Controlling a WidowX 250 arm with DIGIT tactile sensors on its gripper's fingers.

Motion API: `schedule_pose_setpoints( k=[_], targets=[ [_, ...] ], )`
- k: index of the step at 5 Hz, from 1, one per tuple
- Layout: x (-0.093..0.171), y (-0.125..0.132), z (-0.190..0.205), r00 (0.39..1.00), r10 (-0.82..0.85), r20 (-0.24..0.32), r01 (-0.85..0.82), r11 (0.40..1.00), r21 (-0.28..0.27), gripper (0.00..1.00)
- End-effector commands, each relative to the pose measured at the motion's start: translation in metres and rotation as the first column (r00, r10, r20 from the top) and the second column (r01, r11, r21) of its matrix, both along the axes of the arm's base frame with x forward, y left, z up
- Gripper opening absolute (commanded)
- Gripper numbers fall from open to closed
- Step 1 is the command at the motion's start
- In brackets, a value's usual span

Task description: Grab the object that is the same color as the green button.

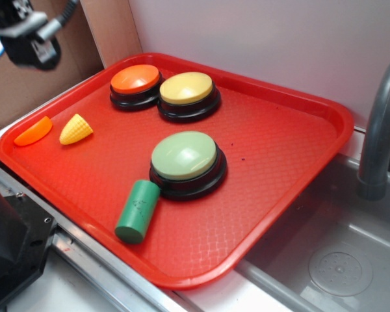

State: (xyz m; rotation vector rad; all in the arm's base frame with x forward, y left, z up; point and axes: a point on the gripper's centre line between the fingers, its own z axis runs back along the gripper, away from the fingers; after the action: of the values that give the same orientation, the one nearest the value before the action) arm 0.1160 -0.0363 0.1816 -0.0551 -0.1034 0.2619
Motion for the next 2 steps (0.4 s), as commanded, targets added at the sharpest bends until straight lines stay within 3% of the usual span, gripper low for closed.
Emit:
schedule_pose_setpoints(
  k=[1, 2],
  targets=[
    [0.014, -0.015, -0.054, 0.985, 0.161, 0.055, -0.160, 0.987, -0.031, 1.00],
    [0.021, -0.020, -0.083, 0.978, 0.207, 0.041, -0.206, 0.978, -0.016, 1.00]
  ],
)
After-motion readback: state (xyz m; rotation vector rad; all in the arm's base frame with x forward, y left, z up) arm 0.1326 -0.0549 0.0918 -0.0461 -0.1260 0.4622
